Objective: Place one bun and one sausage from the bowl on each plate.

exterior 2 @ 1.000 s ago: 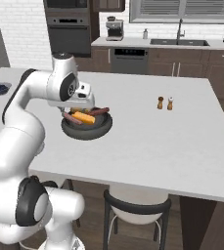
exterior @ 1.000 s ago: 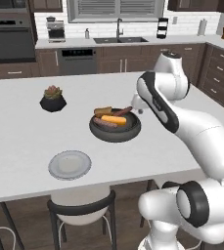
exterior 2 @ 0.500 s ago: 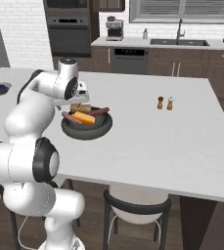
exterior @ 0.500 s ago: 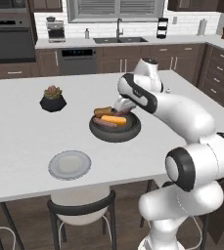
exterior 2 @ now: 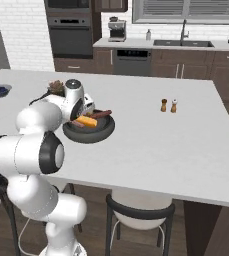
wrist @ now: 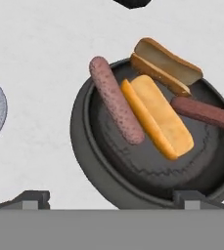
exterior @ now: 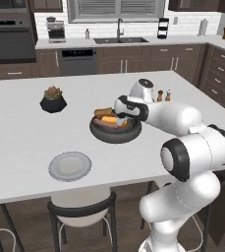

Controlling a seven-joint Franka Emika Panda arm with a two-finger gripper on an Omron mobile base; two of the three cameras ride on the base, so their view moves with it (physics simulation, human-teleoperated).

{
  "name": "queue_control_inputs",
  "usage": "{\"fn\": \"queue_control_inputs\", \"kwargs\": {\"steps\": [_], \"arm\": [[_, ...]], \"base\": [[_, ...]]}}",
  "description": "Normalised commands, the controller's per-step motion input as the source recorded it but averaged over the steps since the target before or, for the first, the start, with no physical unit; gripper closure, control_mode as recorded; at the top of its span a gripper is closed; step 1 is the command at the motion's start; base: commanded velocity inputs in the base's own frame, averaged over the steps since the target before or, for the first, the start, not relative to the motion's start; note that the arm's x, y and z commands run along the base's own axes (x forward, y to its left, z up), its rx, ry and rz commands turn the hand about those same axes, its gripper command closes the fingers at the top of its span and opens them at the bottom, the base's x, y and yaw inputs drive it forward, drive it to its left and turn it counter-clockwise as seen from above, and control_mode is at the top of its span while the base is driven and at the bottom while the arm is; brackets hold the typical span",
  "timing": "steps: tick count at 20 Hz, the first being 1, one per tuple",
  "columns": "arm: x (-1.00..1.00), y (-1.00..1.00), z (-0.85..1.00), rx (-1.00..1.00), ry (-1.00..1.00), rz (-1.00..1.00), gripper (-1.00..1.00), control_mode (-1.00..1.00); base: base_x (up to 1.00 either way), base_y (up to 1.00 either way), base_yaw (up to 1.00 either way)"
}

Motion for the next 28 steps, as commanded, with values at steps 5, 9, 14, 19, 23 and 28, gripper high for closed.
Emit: {"fn": "queue_control_inputs", "kwargs": {"steps": [5, 9, 14, 19, 23, 28], "arm": [[0.54, -0.31, -0.24, 0.00, 0.03, 0.03, -1.00, -1.00], [0.61, -0.24, -0.02, 0.00, 0.05, 0.02, -1.00, -1.00], [0.58, -0.02, -0.16, 0.00, 0.02, 0.02, -1.00, -1.00], [0.42, 0.00, -0.32, 0.00, 0.04, 0.00, -1.00, -1.00], [0.23, 0.00, -0.34, 0.00, 0.10, 0.00, -1.00, -1.00], [0.08, 0.00, -0.31, 0.00, 0.08, 0.00, -1.00, -1.00]], "base": [[0.00, 0.00, 0.00], [0.00, 0.00, 0.00], [0.00, 0.00, 0.00], [0.00, 0.00, 0.00], [0.00, 0.00, 0.00], [0.00, 0.00, 0.00]]}}
